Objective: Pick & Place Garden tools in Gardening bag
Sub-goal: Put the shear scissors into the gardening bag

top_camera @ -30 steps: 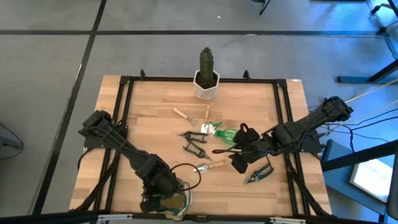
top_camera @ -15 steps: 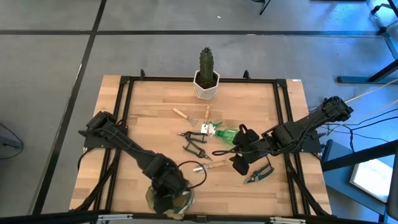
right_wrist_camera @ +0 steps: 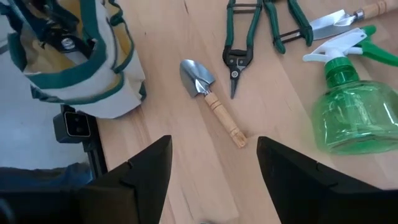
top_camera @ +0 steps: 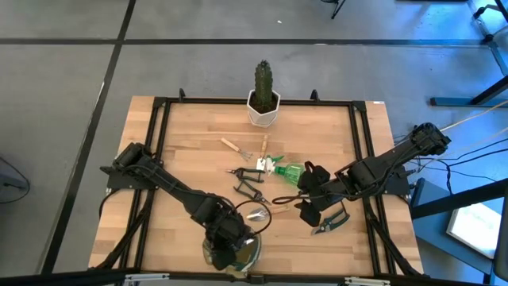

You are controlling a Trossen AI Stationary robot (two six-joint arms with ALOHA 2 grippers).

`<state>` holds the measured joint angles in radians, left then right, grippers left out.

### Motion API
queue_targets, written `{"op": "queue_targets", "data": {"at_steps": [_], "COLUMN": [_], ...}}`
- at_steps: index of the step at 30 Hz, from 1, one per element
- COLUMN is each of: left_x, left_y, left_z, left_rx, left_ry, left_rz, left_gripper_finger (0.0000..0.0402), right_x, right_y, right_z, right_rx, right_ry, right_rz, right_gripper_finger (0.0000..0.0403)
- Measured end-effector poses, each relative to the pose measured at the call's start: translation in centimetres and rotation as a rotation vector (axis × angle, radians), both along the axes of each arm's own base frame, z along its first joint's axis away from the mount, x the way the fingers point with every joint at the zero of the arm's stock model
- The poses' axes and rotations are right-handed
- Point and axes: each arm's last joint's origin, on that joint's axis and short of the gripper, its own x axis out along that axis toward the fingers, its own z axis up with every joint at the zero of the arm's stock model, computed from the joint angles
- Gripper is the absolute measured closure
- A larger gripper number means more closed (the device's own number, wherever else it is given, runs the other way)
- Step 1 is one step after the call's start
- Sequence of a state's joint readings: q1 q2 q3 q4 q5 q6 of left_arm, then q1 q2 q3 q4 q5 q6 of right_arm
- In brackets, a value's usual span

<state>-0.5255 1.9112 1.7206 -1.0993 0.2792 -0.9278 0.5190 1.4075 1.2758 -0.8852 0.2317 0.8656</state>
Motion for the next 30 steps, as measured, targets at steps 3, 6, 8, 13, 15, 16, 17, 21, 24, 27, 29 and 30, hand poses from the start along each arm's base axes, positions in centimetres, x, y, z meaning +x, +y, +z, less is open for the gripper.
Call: {"op": "queue_targets", "data": {"at_steps": [3, 6, 8, 13, 15, 16, 17, 21, 24, 27, 29, 30], "left_x": [0.9, 1.3, 1.6, 2.1, 2.3, 2.3, 2.4, 2.8, 3.4, 3.9, 4.3, 4.4], "left_y": [0.1, 0.2, 0.3, 0.7, 0.9, 1.0, 1.1, 1.6, 1.7, 1.7, 1.6, 1.6], "left_z": [-0.7, -1.3, -1.7, -2.3, -2.3, -2.3, -2.3, -2.3, -2.1, -1.8, -1.6, -1.5], "left_rx": [-0.009, -0.021, -0.024, -0.021, -0.021, -0.021, -0.022, -0.038, -0.1, -0.177, -0.219, -0.231], "left_ry": [-0.009, 0.0, 0.009, 0.016, 0.015, 0.015, 0.014, 0.01, -0.001, -0.006, -0.03, -0.038], "left_rz": [0.006, -0.002, -0.009, -0.003, 0.001, 0.004, 0.008, 0.054, 0.082, 0.103, 0.119, 0.131], "left_gripper_finger": [0.0362, 0.0362, 0.0362, 0.0362, 0.0362, 0.0362, 0.0362, 0.0362, 0.0362, 0.0362, 0.0362, 0.0362], "right_x": [0.0, 0.0, 0.0, 0.0, 0.0, 0.0, 0.0, 0.1, 0.2, 0.3, 0.3, 0.3], "right_y": [0.0, 0.0, 0.0, 0.0, 0.0, 0.0, 0.0, 0.1, 0.2, 0.2, 0.2, 0.2], "right_z": [0.0, 0.0, 0.0, 0.0, 0.0, 0.0, 0.1, 0.1, 0.2, 0.2, 0.3, 0.3], "right_rx": [-0.008, -0.011, -0.015, -0.019, -0.025, -0.026, -0.028, -0.024, -0.024, -0.025, -0.022, -0.022], "right_ry": [-0.003, -0.007, -0.009, -0.006, -0.007, -0.007, -0.008, -0.018, -0.033, -0.039, -0.046, -0.049], "right_rz": [0.014, 0.02, 0.028, 0.046, 0.056, 0.056, 0.059, 0.062, 0.072, 0.077, 0.077, 0.08], "right_gripper_finger": [0.0164, 0.0164, 0.0164, 0.0164, 0.0164, 0.0164, 0.0164, 0.0164, 0.0164, 0.0164, 0.0164, 0.0164]}}
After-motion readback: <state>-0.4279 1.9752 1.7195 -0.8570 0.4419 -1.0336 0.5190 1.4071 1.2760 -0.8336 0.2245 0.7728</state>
